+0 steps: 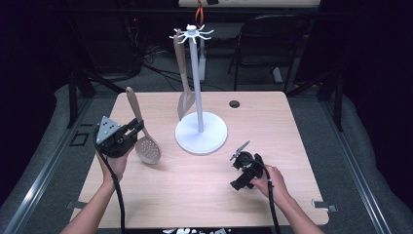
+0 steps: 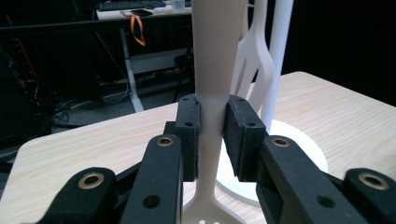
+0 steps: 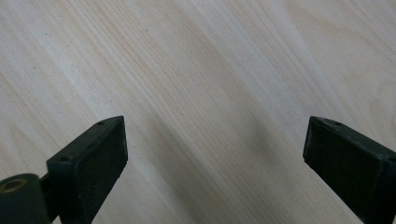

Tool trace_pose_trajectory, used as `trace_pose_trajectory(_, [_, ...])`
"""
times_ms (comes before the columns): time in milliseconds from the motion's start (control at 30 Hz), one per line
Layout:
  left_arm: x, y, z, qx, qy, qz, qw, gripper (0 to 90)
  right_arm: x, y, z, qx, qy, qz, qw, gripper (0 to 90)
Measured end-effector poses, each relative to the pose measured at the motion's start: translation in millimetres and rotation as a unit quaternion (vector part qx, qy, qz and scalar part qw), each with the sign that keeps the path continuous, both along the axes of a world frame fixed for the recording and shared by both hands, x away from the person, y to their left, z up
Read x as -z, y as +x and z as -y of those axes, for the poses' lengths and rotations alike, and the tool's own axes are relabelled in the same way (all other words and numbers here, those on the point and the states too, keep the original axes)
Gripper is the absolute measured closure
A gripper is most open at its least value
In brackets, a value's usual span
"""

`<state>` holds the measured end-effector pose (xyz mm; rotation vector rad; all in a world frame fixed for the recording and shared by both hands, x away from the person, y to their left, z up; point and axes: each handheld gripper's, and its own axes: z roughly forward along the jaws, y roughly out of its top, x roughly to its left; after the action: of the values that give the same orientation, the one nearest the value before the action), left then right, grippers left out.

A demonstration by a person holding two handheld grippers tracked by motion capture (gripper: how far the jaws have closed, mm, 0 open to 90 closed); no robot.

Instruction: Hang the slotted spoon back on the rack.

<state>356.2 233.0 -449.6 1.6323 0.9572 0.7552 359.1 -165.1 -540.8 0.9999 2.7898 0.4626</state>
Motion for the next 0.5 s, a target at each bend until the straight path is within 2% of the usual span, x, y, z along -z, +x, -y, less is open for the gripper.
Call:
trace_pose_trajectory(33, [-0.9,0.3,1.3,0.002,0.001,0.0,1.0,76.4,-0.7,0.2,0.5,-0.001,-0.007,0.001,1.0,6.1])
trace_pose_trajectory(133, [-3.4,1.0,4.8,0.009,0.003,0.001,1.0,76.4,0.5,0.4,1.6,0.004,0.003,0.001,1.0,6.1])
trace_pose_trajectory(300, [-6.8,2.8,10.9,0.022,0.004,0.005,0.9997,76.4,0.6,0.8,2.6,0.003,0.0,-0.001,1.0,6.1])
trace_pose_trajectory(500, [-12.0,8.8,20.4,0.037,0.008,0.0,0.9993,76.3,1.1,0.6,2.7,0.003,-0.002,-0.002,1.0,6.1])
